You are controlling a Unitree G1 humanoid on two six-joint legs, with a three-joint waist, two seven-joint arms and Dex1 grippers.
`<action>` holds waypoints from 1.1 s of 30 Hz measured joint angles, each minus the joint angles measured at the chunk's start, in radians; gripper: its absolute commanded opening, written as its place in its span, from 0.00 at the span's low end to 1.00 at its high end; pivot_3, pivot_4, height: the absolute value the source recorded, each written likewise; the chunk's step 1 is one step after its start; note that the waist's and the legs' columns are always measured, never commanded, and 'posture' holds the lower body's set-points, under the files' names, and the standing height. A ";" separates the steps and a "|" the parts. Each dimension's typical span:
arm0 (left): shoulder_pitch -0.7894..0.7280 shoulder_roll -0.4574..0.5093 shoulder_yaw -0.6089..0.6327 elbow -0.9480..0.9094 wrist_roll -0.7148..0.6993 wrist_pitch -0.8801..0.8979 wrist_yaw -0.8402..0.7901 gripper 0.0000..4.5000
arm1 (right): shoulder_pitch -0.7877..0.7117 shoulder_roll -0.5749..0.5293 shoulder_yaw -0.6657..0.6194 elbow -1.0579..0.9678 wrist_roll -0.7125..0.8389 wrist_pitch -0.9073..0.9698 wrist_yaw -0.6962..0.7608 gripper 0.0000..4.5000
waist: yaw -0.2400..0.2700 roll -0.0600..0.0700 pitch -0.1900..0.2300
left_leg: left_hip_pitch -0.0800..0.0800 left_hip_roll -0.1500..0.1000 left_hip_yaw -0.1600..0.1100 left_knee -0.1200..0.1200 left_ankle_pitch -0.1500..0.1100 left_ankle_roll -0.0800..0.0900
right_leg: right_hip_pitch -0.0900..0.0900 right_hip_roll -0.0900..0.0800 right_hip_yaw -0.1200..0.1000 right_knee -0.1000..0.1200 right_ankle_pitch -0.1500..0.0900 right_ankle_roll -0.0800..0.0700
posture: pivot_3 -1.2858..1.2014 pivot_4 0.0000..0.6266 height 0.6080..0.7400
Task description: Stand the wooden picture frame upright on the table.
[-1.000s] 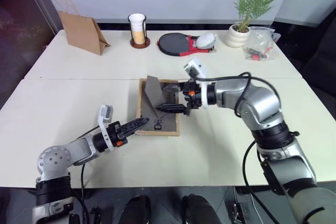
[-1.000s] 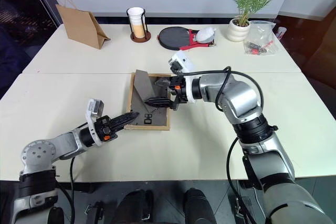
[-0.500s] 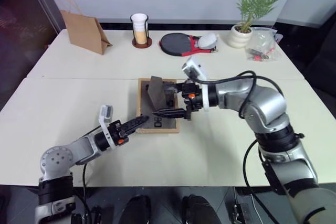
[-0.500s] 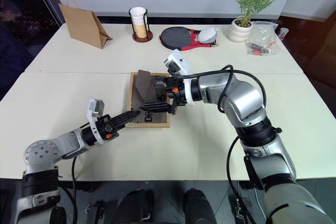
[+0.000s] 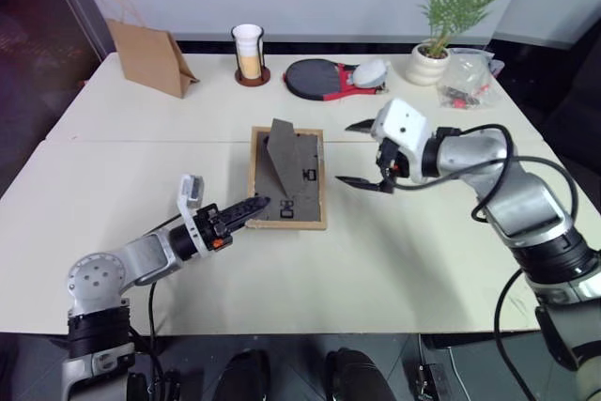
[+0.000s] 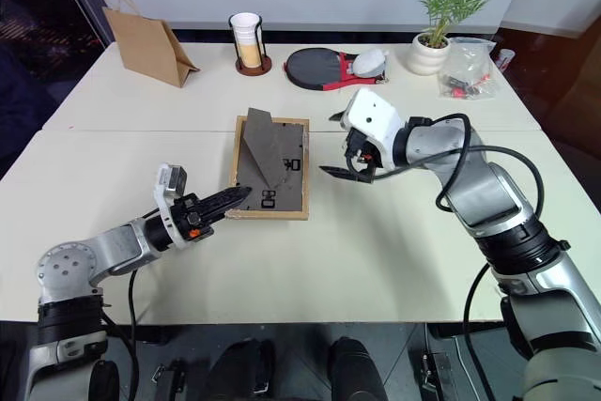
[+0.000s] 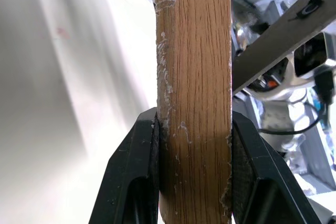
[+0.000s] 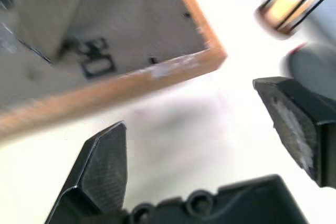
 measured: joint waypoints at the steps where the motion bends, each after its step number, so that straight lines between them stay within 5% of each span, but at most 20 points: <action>1: 0.001 0.000 -0.005 -0.008 -0.024 -0.001 0.017 0.23 | 0.000 0.000 0.004 0.048 -0.062 -0.134 -0.045 0.99 | 0.001 0.000 0.000 | 0.000 0.000 0.000 0.000 0.000 0.000 | 0.000 0.000 0.000 0.000 0.000 0.000 | 0.52 0.24 1.00; 8: 0.019 0.008 -0.055 -0.057 -0.175 -0.053 0.147 0.23 | -0.040 0.098 0.074 0.323 -0.454 -0.726 -0.405 0.99 | 0.002 0.000 0.000 | 0.001 0.000 0.000 0.001 0.005 -0.009 | 0.001 0.002 0.002 0.001 0.000 0.000 | 0.52 0.24 1.00; 16: 0.035 0.057 -0.126 -0.100 -0.328 -0.150 0.267 0.23 | -0.133 0.162 0.107 0.495 -0.699 -0.892 -0.668 0.99 | 0.005 0.000 0.000 | 0.002 0.001 0.000 0.002 0.006 -0.010 | 0.002 0.001 0.002 0.001 0.000 0.000 | 0.52 0.24 1.00; 20: 0.043 0.091 -0.150 -0.111 -0.375 -0.187 0.287 0.23 | -0.169 0.164 0.117 0.574 -0.753 -0.909 -0.737 0.71 | 0.005 0.000 0.000 | 0.003 0.001 0.000 0.002 0.006 -0.010 | 0.003 0.001 0.002 0.001 0.000 0.000 | 0.52 0.24 1.00; 24: 0.082 0.105 -0.161 -0.115 -0.413 -0.211 0.270 0.23 | -0.183 0.164 0.124 0.605 -0.777 -0.934 -0.785 0.29 | 0.002 0.000 0.000 | 0.003 0.001 0.000 0.002 0.006 -0.010 | 0.003 0.002 0.002 0.001 0.000 0.000 | 0.52 0.24 1.00; 28: 0.108 0.118 -0.173 -0.115 -0.432 -0.227 0.245 0.23 | -0.198 0.164 0.131 0.608 -0.803 -0.952 -0.803 0.26 | 0.002 0.000 0.000 | 0.004 0.001 0.000 0.002 0.006 -0.011 | 0.004 0.004 0.002 0.002 0.000 0.000 | 0.52 0.24 1.00; 33: 0.153 0.197 -0.166 -0.122 -0.357 -0.212 0.134 0.76 | -0.197 0.169 0.150 0.629 -0.776 -0.962 -0.759 0.25 | 0.000 0.000 0.000 | 0.007 0.001 0.001 0.001 0.006 -0.010 | 0.006 0.004 0.003 0.002 0.000 0.000 | 0.52 0.24 1.00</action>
